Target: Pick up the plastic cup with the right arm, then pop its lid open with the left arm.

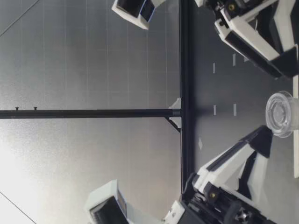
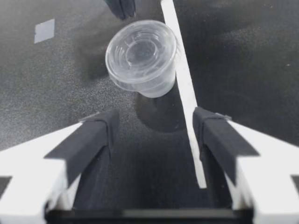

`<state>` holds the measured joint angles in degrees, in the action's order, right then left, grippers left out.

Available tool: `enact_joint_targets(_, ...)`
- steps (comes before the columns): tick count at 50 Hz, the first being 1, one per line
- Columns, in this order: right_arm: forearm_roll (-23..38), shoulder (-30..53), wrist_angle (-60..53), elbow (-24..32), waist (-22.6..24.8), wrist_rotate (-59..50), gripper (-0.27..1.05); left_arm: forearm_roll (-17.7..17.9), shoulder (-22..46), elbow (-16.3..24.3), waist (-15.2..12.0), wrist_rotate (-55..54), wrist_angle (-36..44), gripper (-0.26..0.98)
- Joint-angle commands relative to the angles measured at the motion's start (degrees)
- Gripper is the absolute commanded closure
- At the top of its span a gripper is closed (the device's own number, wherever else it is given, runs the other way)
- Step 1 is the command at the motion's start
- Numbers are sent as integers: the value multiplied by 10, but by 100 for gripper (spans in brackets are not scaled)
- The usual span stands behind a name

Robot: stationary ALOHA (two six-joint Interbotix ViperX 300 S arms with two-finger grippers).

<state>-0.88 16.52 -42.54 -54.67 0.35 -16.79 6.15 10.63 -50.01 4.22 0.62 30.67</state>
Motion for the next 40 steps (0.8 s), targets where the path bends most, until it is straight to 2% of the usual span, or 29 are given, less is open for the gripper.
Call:
enact_joint_targets(1,1,-3,-3,11,1,-1,14,0,-6,9,-1,0,2,78)
enact_joint_targets(40,15,24,-2,47,3,0,14,0,11,5,-2,-8,-1,78)
